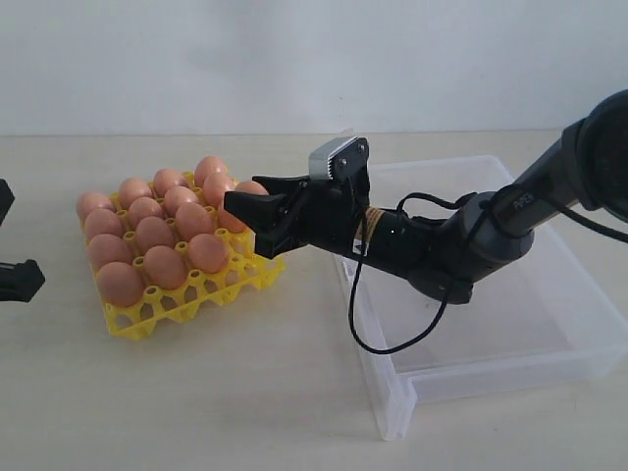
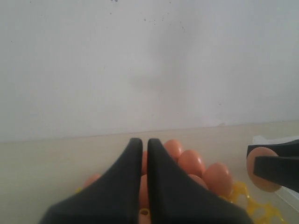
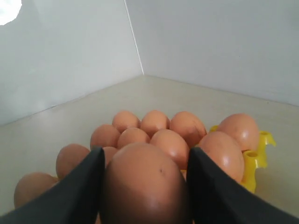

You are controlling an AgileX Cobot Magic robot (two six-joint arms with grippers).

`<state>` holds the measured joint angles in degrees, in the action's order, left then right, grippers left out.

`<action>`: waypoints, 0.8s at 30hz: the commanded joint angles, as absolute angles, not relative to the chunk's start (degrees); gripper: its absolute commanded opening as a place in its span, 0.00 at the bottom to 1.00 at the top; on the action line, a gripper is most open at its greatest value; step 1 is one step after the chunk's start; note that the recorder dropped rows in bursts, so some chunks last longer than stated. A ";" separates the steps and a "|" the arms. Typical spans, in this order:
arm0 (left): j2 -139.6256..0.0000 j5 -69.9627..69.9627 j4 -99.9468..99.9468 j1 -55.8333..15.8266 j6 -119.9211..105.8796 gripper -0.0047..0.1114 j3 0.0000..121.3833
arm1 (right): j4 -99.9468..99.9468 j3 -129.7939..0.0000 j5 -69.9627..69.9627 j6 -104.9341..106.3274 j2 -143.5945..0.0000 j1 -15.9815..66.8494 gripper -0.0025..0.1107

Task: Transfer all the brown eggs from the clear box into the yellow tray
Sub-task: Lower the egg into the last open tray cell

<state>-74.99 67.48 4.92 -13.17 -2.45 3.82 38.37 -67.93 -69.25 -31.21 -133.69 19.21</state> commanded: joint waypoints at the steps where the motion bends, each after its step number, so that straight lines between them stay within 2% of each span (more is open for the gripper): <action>1: -74.67 67.53 5.61 -13.21 -2.76 0.07 3.49 | 38.90 -68.68 -69.51 -31.41 -133.44 19.41 0.02; 24: -74.67 67.66 5.61 -13.21 -2.65 0.07 3.49 | 45.55 -72.16 -58.12 -33.65 -133.44 20.74 0.02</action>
